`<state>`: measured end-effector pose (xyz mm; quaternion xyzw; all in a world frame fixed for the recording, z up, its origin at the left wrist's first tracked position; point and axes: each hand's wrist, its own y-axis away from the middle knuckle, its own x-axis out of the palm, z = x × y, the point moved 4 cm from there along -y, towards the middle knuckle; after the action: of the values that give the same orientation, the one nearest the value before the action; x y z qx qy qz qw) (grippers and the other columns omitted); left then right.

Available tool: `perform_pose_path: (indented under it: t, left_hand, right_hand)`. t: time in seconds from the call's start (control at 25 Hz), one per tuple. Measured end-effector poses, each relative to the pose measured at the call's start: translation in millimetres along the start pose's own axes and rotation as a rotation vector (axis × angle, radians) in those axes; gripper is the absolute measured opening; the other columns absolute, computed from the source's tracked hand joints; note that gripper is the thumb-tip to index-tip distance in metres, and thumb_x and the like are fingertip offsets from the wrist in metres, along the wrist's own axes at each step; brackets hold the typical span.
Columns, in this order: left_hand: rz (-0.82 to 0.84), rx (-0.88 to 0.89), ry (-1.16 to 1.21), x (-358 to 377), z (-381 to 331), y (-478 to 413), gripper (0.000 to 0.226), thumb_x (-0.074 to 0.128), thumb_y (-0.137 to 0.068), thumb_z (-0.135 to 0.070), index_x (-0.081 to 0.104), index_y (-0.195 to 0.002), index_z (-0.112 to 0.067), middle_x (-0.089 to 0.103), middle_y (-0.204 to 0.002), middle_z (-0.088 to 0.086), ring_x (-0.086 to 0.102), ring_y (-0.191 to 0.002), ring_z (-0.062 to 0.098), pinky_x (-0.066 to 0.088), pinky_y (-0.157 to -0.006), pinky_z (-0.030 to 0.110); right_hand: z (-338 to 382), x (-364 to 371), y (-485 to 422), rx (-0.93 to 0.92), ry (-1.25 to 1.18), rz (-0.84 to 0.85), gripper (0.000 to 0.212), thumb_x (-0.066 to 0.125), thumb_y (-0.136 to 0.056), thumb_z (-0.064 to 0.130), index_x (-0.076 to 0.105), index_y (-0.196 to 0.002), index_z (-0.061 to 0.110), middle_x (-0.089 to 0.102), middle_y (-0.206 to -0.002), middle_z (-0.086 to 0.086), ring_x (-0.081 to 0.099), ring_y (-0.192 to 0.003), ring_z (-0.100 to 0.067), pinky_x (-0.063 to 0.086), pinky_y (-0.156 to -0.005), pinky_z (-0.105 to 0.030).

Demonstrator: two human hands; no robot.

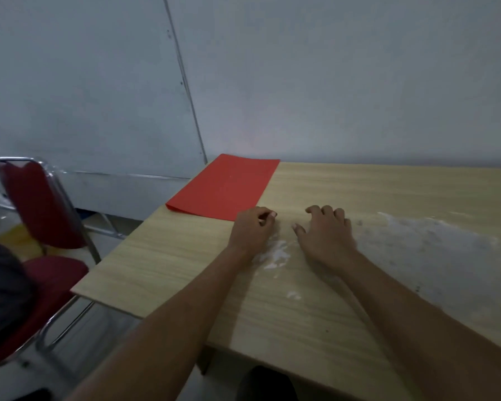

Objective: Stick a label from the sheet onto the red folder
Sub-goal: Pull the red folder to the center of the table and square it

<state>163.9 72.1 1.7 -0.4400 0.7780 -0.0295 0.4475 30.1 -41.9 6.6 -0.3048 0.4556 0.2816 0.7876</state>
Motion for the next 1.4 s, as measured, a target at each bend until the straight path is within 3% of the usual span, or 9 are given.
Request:
perform_pose_path:
  t: [0.08, 0.16, 0.32, 0.48, 0.64, 0.8, 1.04, 1.24, 1.4]
  left_hand:
    - [-0.035, -0.018, -0.019, -15, 20, -4, 0.023, 0.058, -0.093, -0.027, 0.076, -0.091, -0.013, 0.073, -0.080, -0.002, 0.062, -0.072, 0.008, 0.044, -0.063, 0.016]
    - [-0.077, -0.015, -0.045, -28, 36, -8, 0.025, 0.056, -0.094, -0.028, 0.073, -0.084, -0.014, 0.069, -0.072, -0.003, 0.059, -0.065, 0.011, 0.043, -0.060, 0.024]
    - [-0.170, -0.028, -0.116, -58, 70, -23, 0.026, 0.056, -0.094, -0.027, 0.073, -0.086, -0.010, 0.071, -0.079, 0.002, 0.063, -0.071, 0.018, 0.052, -0.067, 0.036]
    - [-0.232, -0.053, -0.161, -79, 94, -41, 0.023, 0.057, -0.094, -0.023, 0.074, -0.094, -0.007, 0.073, -0.087, 0.004, 0.057, -0.070, 0.014, 0.050, -0.071, 0.032]
    - [-0.239, -0.173, -0.321, -90, 127, -53, 0.028, 0.052, -0.093, -0.028, 0.071, -0.106, -0.012, 0.070, -0.106, 0.005, 0.061, -0.099, 0.023, 0.045, -0.089, 0.034]
    - [-0.215, -0.311, -0.473, -95, 153, -60, 0.043, 0.049, -0.093, -0.033, 0.053, -0.131, -0.014, 0.056, -0.133, 0.007, 0.049, -0.126, 0.026, 0.028, -0.112, 0.045]
    - [-0.173, -0.399, -0.502, -96, 171, -64, 0.047, 0.050, -0.091, -0.036, 0.051, -0.130, -0.009, 0.052, -0.134, 0.011, 0.049, -0.123, 0.031, 0.028, -0.108, 0.049]
    - [-0.184, -0.527, -0.446, -107, 171, -76, 0.053, 0.051, -0.093, -0.040, 0.048, -0.138, -0.013, 0.057, -0.130, 0.013, 0.050, -0.122, 0.034, 0.031, -0.105, 0.051]
    - [-0.147, -0.631, -0.424, -105, 180, -75, 0.052, 0.051, -0.091, -0.046, 0.058, -0.131, -0.013, 0.062, -0.125, 0.014, 0.054, -0.119, 0.036, 0.038, -0.102, 0.052]
  right_hand:
    - [23, 14, -15, -0.007, -0.063, 0.045, 0.057, 0.049, -0.092, 0.053, 0.048, -0.136, 0.017, 0.050, -0.137, -0.010, 0.037, -0.128, -0.033, 0.030, -0.103, -0.045]
    - [41, 26, -28, 0.009, -0.103, 0.081, 0.059, 0.049, -0.092, 0.055, 0.049, -0.136, 0.015, 0.049, -0.138, -0.012, 0.036, -0.129, -0.034, 0.030, -0.104, -0.045]
    - [70, 43, -47, 0.026, -0.079, 0.117, 0.061, 0.046, -0.093, 0.056, 0.052, -0.133, 0.011, 0.046, -0.139, -0.014, 0.036, -0.129, -0.035, 0.030, -0.104, -0.046]
    - [83, 55, -56, 0.043, -0.038, 0.105, 0.059, 0.043, -0.092, 0.056, 0.057, -0.125, 0.010, 0.046, -0.134, -0.015, 0.035, -0.125, -0.035, 0.029, -0.102, -0.046]
    - [90, 64, -60, 0.061, -0.009, 0.059, 0.056, 0.041, -0.091, 0.057, 0.062, -0.115, 0.010, 0.046, -0.127, -0.013, 0.036, -0.119, -0.033, 0.029, -0.098, -0.044]
    - [96, 71, -63, 0.039, -0.035, 0.019, 0.053, 0.043, -0.091, 0.056, 0.064, -0.111, 0.012, 0.047, -0.122, -0.011, 0.037, -0.116, -0.031, 0.031, -0.098, -0.044]
    - [105, 77, -66, 0.065, -0.070, 0.029, 0.051, 0.042, -0.090, 0.056, 0.067, -0.106, 0.014, 0.049, -0.118, -0.010, 0.037, -0.114, -0.030, 0.031, -0.096, -0.043]
    - [106, 72, -73, 0.283, -0.268, 0.078, 0.043, 0.051, -0.089, 0.051, 0.066, -0.110, 0.016, 0.055, -0.122, -0.010, 0.040, -0.120, -0.032, 0.031, -0.098, -0.043]
    - [96, 68, -83, 0.331, -0.513, 0.056, 0.037, 0.062, -0.088, 0.040, 0.060, -0.114, 0.015, 0.066, -0.111, -0.005, 0.058, -0.104, -0.027, 0.046, -0.089, -0.037]
